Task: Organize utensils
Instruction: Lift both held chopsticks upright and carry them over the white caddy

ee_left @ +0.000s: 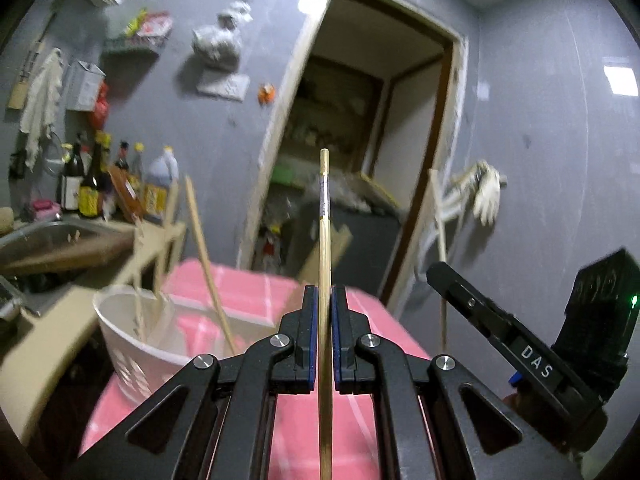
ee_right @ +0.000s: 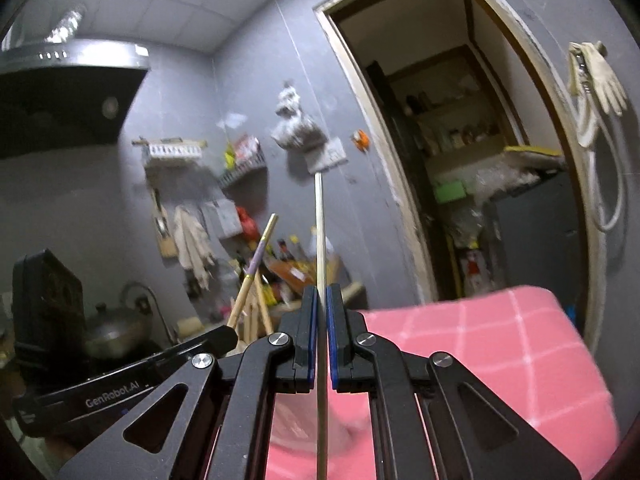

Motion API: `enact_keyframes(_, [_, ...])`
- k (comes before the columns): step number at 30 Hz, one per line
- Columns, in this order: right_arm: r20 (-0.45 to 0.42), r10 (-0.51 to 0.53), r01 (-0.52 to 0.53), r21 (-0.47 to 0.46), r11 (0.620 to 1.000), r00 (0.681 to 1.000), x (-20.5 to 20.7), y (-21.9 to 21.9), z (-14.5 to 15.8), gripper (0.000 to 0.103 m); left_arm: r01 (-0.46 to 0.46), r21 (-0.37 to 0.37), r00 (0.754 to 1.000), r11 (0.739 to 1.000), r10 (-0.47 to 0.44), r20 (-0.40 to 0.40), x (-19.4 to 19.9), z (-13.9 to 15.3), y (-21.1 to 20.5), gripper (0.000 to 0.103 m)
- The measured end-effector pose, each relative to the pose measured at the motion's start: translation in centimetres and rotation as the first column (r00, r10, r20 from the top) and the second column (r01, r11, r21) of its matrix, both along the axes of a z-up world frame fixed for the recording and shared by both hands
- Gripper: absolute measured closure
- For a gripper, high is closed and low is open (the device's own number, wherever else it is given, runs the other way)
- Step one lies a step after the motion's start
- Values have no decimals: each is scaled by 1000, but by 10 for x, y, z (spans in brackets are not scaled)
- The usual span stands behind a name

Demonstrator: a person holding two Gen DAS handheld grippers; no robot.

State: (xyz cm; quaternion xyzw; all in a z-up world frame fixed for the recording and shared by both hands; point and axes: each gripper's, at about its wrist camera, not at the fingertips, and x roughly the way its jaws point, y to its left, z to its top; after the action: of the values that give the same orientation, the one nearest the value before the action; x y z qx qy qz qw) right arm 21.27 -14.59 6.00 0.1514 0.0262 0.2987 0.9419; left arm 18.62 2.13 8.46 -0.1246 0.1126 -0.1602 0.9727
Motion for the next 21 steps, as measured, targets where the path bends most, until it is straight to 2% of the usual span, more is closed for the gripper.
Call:
enact_keyframes(5, [99,66,-71,55,996,993,22,34,20,100,-55,-84,998,995,56,13,12,14,63,99])
enact_keyframes(10, [136,89,-100,74,992,987,49,68,28,100,-145,-141,988,979,152,41,37,20,110,99])
enact_keyframes(14, [136,65,-73,49,996,989,62,84,18,100,-207,-203,972,957,224,66,54,21,139,99])
enact_keyframes(21, [93,27,-29,21,999,995,76,88,-8,100,-284,-221,949,933,307,75,75,4,154,99])
